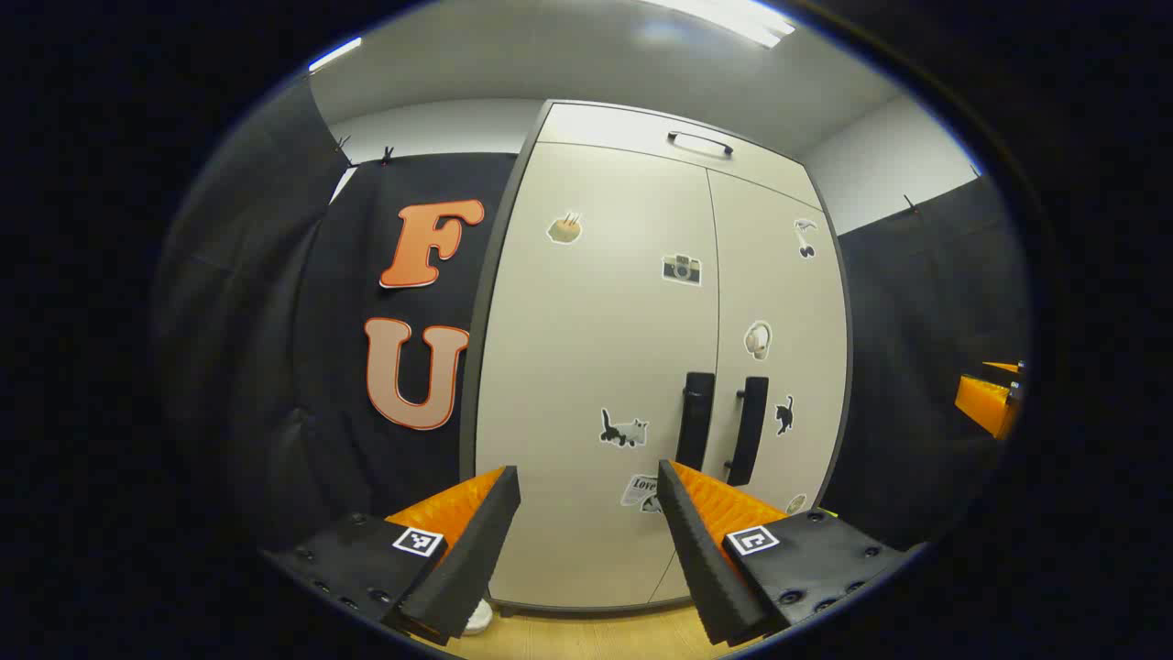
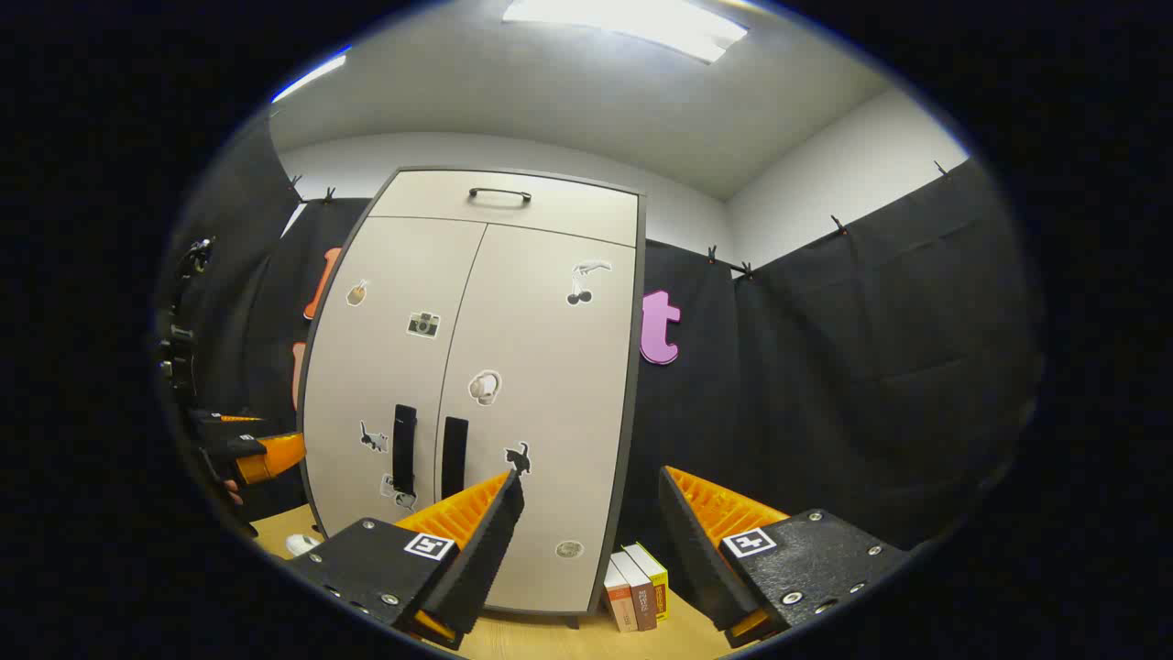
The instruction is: Open the right door of the double-door shoe cabinet with the right hand, and open the left door with the left hand.
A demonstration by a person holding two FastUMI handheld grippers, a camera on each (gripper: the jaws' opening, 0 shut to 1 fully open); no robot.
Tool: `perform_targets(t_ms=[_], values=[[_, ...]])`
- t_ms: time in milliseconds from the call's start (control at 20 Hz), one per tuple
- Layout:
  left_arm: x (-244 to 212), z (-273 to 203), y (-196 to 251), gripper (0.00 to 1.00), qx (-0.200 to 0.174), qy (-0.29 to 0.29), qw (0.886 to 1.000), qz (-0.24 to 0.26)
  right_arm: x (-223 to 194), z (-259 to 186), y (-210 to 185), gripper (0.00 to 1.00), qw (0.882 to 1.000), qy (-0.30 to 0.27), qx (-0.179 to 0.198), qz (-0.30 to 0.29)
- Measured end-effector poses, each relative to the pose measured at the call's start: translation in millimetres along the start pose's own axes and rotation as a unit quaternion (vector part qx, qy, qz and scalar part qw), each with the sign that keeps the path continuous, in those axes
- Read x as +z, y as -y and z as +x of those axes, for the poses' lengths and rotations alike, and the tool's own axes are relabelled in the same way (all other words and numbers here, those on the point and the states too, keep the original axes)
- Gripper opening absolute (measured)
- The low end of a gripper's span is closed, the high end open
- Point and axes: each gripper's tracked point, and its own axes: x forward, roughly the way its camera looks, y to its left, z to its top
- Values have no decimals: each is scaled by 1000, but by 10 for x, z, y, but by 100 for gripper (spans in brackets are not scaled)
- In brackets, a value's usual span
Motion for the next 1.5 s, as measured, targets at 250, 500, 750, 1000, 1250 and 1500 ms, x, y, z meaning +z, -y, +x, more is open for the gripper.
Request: perform_targets(t_ms=[250,500,750,1000,1250,1500], values=[[430,-19,-134,96,21,-25,999,-31,267,101,187,89,1000,20,15,19],[770,-282,-57,96,77,9,997,-24,236,281,574,89,999,21,39,30],[796,-422,207,96,110,13,994,-8,39,424,823,89,997,10,69,45],[797,-499,466,96,118,11,993,1,-43,514,896,89,994,11,92,53],[904,-448,429,96,112,22,993,28,-75,534,686,89,991,-6,110,77],[916,-353,178,96,90,28,995,36,-70,613,340,89,992,-12,106,74]])
